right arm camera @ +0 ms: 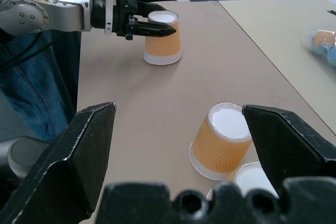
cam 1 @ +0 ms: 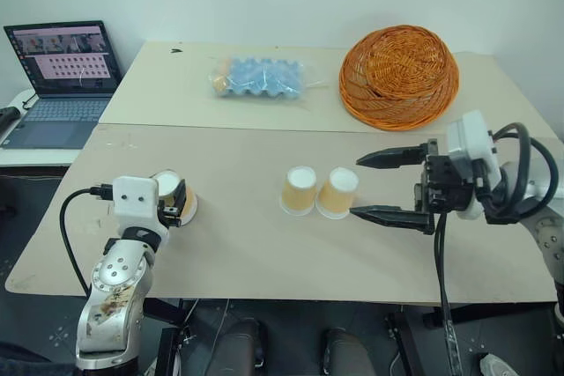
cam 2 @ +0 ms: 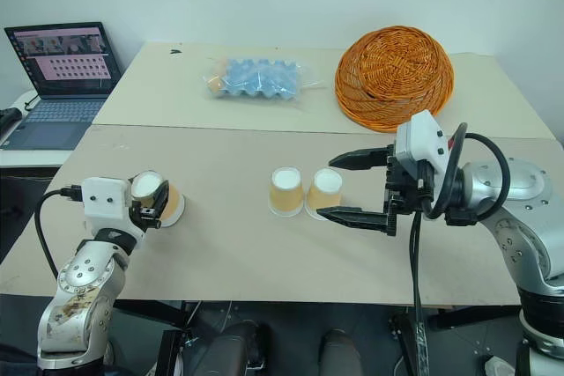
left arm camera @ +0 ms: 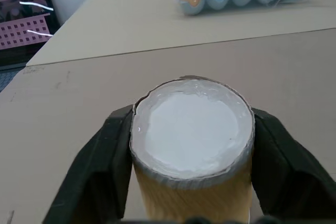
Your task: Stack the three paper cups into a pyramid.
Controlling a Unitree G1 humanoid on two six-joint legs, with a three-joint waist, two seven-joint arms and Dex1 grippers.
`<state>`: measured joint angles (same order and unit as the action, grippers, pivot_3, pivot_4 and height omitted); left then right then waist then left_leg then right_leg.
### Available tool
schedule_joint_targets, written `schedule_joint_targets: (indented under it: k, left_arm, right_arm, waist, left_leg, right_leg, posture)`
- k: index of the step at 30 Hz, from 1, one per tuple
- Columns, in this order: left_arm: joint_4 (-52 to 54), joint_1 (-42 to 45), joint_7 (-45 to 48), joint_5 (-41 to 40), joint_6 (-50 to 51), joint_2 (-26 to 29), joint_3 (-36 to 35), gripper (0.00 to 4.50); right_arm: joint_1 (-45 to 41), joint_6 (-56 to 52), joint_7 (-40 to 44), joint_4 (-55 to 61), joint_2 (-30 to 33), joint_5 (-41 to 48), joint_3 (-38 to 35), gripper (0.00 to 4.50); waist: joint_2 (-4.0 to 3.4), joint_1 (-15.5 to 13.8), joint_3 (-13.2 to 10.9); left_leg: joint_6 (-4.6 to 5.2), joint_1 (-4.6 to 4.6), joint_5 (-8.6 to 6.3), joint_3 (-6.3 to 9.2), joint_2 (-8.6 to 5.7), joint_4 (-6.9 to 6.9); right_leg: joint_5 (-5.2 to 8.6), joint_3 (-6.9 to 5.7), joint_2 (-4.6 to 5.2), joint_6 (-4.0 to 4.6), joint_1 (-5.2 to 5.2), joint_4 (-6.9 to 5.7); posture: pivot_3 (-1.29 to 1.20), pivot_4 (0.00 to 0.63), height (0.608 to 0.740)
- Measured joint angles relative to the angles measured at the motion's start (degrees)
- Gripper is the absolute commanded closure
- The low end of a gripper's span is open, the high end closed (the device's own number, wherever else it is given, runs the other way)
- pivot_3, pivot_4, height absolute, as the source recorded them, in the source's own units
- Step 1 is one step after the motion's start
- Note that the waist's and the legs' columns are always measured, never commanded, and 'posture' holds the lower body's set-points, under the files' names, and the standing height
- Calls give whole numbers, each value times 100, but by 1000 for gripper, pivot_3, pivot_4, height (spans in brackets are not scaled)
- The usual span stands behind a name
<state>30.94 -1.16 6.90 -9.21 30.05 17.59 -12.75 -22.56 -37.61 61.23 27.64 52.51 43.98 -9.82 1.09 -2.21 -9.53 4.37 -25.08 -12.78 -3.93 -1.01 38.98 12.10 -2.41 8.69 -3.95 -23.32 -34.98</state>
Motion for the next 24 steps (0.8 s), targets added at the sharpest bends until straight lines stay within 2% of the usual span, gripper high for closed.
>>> schedule_joint_targets:
  k: [5,9,12,14,16,19,24]
  left_arm:
    - [-56,338,1,-12,6,2,-47,2156]
    - [-323,1404,335,-369,-2,237,-156,2156]
    - [-827,2549,1029,-550,-152,736,63,2156]
    - [-1210,3208,1432,-717,-166,809,205,2156]
    - [-2036,4197,2081,-1063,-63,797,429,2156]
    - [-2886,5173,3103,-1757,300,641,628,2156]
    - [-3873,5895,4334,-2247,513,232,1112,2156]
  right_arm:
    - [73,31,-19,-1,11,-70,0,0]
    - [94,52,-89,-2,17,-124,-13,0]
    - [123,60,-235,-8,16,-173,-61,0]
    - [152,67,-304,-16,9,-216,-101,0]
    - [186,75,-437,-12,-9,-247,-144,0]
    - [300,81,-609,16,-29,-294,-235,0]
    - [580,84,-865,151,-53,-406,-306,0]
  waist:
    - [0,-9,0]
    - [2,-34,-1]
    - [2,-29,-1]
    - [3,-24,-1]
    - [9,-35,-5]
    - [10,-2,-5]
    - [14,34,-8]
  left_leg:
    - [-1,0,1,2,0,1]
    - [-2,-1,2,5,-4,7]
    - [17,-5,13,0,-13,9]
    - [40,-11,27,-2,-15,10]
    - [19,-22,42,1,-14,20]
    - [17,-23,44,-3,-14,20]
    - [18,-24,44,-7,-13,20]
  right_leg:
    - [-1,-4,0,-1,0,-1]
    - [-2,-11,-1,-4,1,-2]
    - [-3,-12,-4,-6,10,-1]
    - [-4,-10,-6,-8,15,-1]
    - [-4,-14,-19,-13,14,-3]
    - [-1,-12,-21,-20,17,0]
    - [4,-8,-23,-27,14,-4]
  posture:
    - [0,150,726]
    - [0,150,726]
    - [0,150,726]
    - [0,150,726]
    - [0,150,726]
    - [0,150,726]
    - [0,150,726]
